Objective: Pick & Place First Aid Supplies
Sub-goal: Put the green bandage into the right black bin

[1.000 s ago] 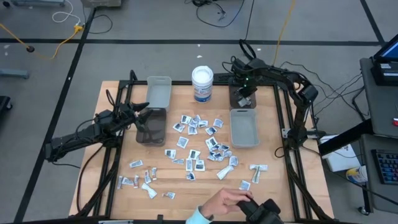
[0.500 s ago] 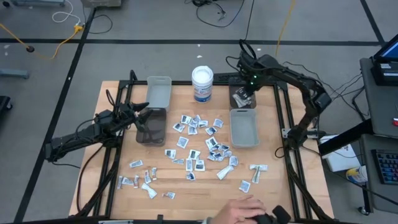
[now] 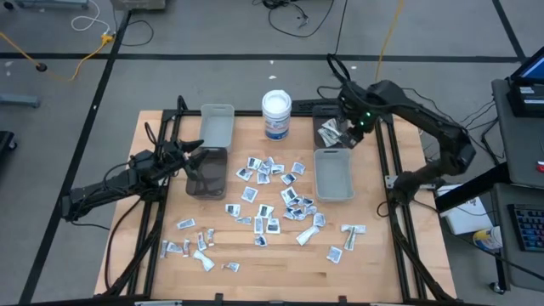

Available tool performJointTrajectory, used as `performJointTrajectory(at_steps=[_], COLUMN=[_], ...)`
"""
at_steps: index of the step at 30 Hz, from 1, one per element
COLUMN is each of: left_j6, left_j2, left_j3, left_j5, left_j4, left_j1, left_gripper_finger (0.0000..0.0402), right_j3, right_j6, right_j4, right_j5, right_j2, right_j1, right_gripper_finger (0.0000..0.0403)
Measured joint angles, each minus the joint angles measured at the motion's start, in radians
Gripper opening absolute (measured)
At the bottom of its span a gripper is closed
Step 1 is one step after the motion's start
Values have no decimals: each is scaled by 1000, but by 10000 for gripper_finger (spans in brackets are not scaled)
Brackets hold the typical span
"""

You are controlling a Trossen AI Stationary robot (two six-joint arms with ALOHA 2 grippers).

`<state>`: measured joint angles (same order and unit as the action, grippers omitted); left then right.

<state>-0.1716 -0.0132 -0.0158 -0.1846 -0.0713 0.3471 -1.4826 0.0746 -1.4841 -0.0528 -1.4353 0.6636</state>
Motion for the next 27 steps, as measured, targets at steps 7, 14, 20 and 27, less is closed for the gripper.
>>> performJointTrajectory(at_steps=[7,14,20,27], left_j6=[0,0,0,0], left_j2=[0,0,0,0], left_j3=[0,0,0,0], left_j5=[0,0,0,0], left_j4=[0,0,0,0], left_j1=[0,0,0,0], left_gripper_finger=[237,237,237,237], right_j3=[120,219,254,266], right_j6=[140,378,624,873], right_j4=[-32,-47,-30,86], right_j5=[-1,1,1,2], right_j2=[132,200,203,203], right_j1=[-176,-405,-633,-917], right_gripper_finger=[148,135,128,127])
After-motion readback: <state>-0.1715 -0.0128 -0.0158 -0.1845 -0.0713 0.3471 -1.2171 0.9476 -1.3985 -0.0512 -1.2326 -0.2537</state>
